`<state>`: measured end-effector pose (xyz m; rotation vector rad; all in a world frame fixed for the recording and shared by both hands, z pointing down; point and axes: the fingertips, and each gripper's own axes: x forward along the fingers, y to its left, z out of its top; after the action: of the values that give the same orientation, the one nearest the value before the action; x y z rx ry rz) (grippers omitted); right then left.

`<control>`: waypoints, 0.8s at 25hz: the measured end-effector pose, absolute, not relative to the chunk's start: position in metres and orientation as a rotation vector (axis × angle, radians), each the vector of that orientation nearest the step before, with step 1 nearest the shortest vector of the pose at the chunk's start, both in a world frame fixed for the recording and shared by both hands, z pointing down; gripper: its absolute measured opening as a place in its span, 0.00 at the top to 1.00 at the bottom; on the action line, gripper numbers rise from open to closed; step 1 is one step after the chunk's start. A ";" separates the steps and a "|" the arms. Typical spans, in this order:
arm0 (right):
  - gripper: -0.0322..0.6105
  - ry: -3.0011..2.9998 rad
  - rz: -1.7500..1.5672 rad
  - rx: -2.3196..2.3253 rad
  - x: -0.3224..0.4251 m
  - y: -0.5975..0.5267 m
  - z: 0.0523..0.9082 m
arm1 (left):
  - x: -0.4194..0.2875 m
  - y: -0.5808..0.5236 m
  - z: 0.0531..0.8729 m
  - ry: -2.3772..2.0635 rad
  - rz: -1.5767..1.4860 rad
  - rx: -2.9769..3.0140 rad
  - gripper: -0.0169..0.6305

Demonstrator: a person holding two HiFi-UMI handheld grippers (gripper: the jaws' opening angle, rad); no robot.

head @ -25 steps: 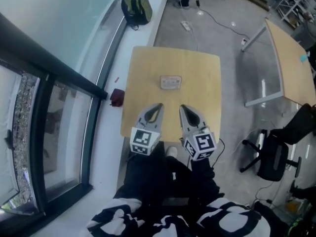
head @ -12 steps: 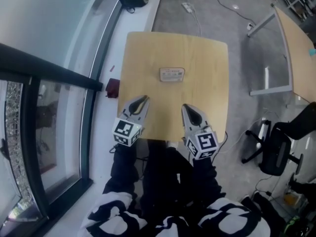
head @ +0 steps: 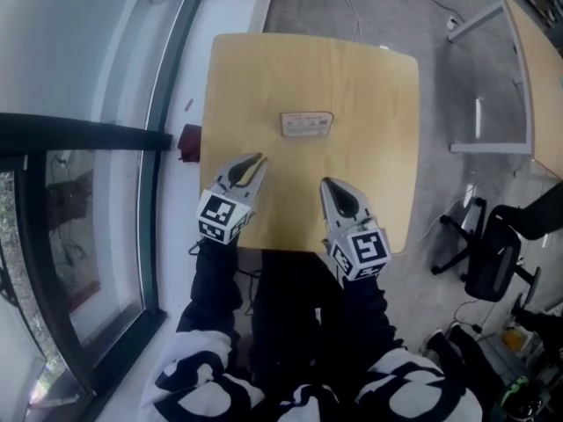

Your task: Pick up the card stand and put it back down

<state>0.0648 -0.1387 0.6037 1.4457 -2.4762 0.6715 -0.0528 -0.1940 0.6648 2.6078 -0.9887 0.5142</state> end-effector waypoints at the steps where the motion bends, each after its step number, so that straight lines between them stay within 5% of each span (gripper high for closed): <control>1: 0.93 -2.475 0.676 1.442 0.064 -0.141 0.606 | -0.050 -0.198 0.666 -0.980 0.511 2.609 0.92; 14: 0.93 -2.414 0.768 1.493 0.078 -0.168 0.631 | -0.015 -0.254 0.687 -0.836 0.528 2.626 0.75; 20: 0.93 -2.414 0.801 1.501 0.079 -0.192 0.638 | 0.009 -0.274 0.694 -0.722 0.525 2.659 0.51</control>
<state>0.0792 -0.1920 0.6384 1.5011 -2.4141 0.8010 0.0089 -0.2736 0.6940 2.6591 -0.7220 0.5255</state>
